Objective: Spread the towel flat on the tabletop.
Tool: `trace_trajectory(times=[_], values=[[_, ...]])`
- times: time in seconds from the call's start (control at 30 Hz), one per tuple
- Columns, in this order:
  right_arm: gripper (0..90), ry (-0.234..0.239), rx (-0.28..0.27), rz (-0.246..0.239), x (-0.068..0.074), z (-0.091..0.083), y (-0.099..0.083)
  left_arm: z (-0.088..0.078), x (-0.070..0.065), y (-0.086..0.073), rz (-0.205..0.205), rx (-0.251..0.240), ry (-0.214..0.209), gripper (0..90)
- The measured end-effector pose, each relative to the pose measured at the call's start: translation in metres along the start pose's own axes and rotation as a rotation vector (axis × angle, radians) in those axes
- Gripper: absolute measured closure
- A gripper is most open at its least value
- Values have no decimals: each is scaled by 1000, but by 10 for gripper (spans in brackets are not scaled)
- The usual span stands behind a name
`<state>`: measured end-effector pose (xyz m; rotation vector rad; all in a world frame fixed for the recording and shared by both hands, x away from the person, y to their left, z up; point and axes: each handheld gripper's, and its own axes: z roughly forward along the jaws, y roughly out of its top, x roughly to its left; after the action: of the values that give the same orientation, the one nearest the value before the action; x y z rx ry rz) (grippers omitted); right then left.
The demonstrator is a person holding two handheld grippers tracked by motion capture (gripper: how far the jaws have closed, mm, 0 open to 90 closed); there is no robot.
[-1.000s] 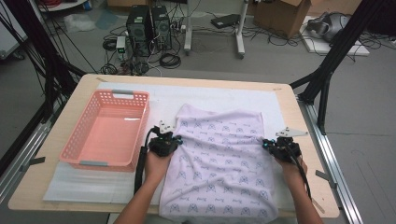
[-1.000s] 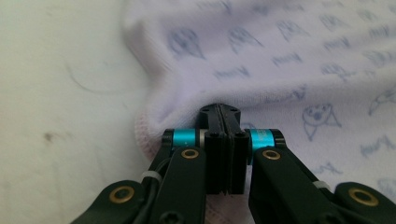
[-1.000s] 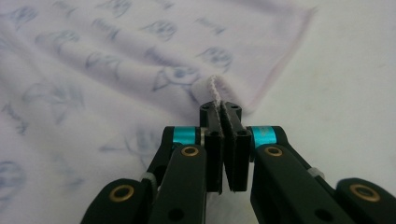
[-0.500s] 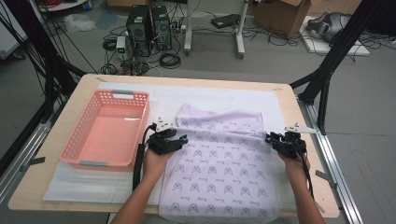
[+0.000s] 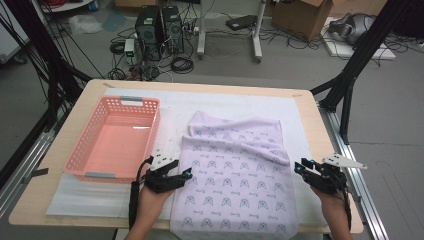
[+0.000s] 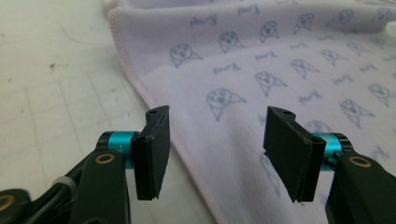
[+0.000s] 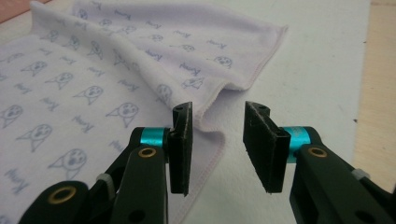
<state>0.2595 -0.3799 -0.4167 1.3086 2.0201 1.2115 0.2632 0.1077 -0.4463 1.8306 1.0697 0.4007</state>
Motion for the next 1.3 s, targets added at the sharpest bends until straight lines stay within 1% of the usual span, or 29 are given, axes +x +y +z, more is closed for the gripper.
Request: trace_trajectory(times=[0.07,0.13,0.2,0.27,0.3,0.37,0.4,0.43,0.47,0.5,0.53,0.57,0.6,0.63,0.67,0.7,0.77,0.93,0.97,1.0,1.03,1.07,1.1,1.13,1.17,1.2,1.23,1.27,1.3], values=[[619,-4,8,-6,2,-6,-3,-5,-1,-7,-10,13,5,418],[613,8,32,3,4,-8,-10,-10,-2,-13,-27,31,-7,422],[605,23,70,-6,10,-7,-18,-15,-3,-16,-56,44,-20,429],[574,53,111,-16,16,-6,-26,-17,-6,-20,-84,70,-43,447],[558,64,133,-21,20,-6,-29,-18,-8,-23,-82,63,-48,445],[544,68,160,-49,27,-8,-35,-21,-12,-25,-85,75,-67,467],[540,74,170,-48,31,-11,-38,-22,-16,-26,-71,83,-72,486],[540,62,185,-56,35,-13,-42,-22,-20,-27,-54,84,-61,513],[554,54,198,-62,38,-15,-44,-23,-26,-29,-2,89,-21,566],[568,40,215,-86,42,-16,-48,-24,-29,-30,29,93,3,655],[629,28,206,-95,45,-18,-50,-25,-32,-31,45,93,4,745],[730,33,207,-91,46,-20,-52,-26,-32,-31,23,100,-13,860],[850,44,207,-91,46,-21,-52,-28,-32,-33,5,98,-20,864],[863,66,214,-72,46,-24,-53,-30,-33,-34,2,99,-24,867],[869,66,213,-69,46,-25,-54,-32,-33,-36,-13,98,-29,870],[873,73,219,-66,45,-28,-55,-37,-35,-38,-18,105,-32,871],[876,86,234,-63,45,-35,-57,-46,-37,-43,-25,110,-39,872],[876,126,247,-54,49,-59,-70,-69,-48,-59,-47,117,-90,869],[876,133,250,-59,51,-63,-72,-72,-50,-61,-45,115,-96,862],[874,133,260,-62,54,-67,-74,-73,-53,-62,-28,113,-93,843],[864,132,264,-65,56,-69,-75,-72,-53,-62,-13,102,-88,796],[859,123,257,-66,58,-71,-76,-70,-52,-60,-9,86,-83,703],[790,116,243,-73,58,-72,-75,-67,-50,-58,-10,73,-76,604],[718,101,227,-57,58,-71,-73,-63,-47,-55,-14,61,-69,552],[714,89,204,-41,57,-70,-70,-59,-44,-52,-24,48,-63,519],[687,81,187,-37,56,-68,-66,-52,-39,-46,-36,38,-49,487],[668,54,170,-35,55,-62,-61,-50,-37,-44,-43,35,-48,478],[663,48,165,-39,54,-60,-60,-45,-32,-40,-60,27,-46,477],[642,22,163,-40,53,-53,-57,-42,-29,-38,-67,22,-46,478]])
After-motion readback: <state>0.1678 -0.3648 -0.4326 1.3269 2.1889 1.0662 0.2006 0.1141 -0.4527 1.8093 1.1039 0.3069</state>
